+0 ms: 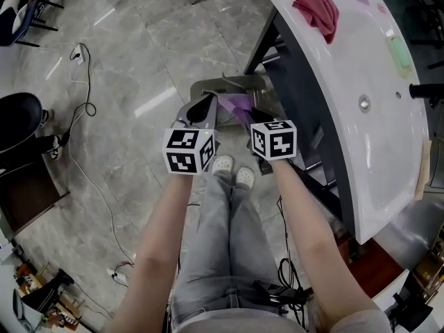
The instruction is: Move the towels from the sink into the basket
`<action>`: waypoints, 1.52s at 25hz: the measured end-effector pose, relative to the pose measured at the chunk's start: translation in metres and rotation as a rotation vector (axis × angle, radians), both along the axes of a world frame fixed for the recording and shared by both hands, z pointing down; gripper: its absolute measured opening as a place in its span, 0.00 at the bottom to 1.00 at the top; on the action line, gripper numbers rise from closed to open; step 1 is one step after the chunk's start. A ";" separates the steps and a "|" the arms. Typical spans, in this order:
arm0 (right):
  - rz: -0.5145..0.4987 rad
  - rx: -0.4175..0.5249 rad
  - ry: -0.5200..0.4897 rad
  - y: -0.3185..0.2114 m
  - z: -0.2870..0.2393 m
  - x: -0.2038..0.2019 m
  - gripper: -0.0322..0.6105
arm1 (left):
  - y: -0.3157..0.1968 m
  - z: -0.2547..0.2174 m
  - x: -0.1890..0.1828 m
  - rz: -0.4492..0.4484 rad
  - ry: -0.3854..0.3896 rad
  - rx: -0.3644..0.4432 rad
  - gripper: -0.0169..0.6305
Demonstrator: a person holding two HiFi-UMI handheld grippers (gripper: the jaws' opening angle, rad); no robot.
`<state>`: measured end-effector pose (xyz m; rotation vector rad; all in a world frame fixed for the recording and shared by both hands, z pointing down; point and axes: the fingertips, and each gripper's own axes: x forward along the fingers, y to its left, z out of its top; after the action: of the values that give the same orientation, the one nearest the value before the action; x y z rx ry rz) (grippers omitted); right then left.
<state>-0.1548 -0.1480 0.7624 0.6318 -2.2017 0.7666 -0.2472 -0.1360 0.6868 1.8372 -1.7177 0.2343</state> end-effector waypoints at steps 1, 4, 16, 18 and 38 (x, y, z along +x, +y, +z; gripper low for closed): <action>0.000 -0.004 0.006 -0.001 0.009 0.000 0.14 | -0.001 0.006 0.000 -0.001 0.001 -0.004 0.04; -0.003 -0.018 0.023 -0.002 0.035 -0.002 0.14 | -0.001 0.025 -0.001 0.004 0.002 -0.017 0.04; -0.113 0.022 0.126 0.000 0.119 -0.009 0.16 | 0.005 0.088 -0.005 -0.023 0.014 -0.077 0.04; -0.101 0.031 0.127 -0.007 0.126 -0.011 0.19 | 0.005 0.093 -0.006 -0.033 0.022 -0.081 0.04; -0.066 0.029 0.045 -0.016 0.073 -0.016 0.08 | 0.002 0.066 -0.003 -0.031 0.033 -0.064 0.04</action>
<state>-0.1710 -0.1643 0.8358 0.5827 -2.1844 0.6815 -0.2501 -0.1335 0.7532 1.7576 -1.6950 0.2422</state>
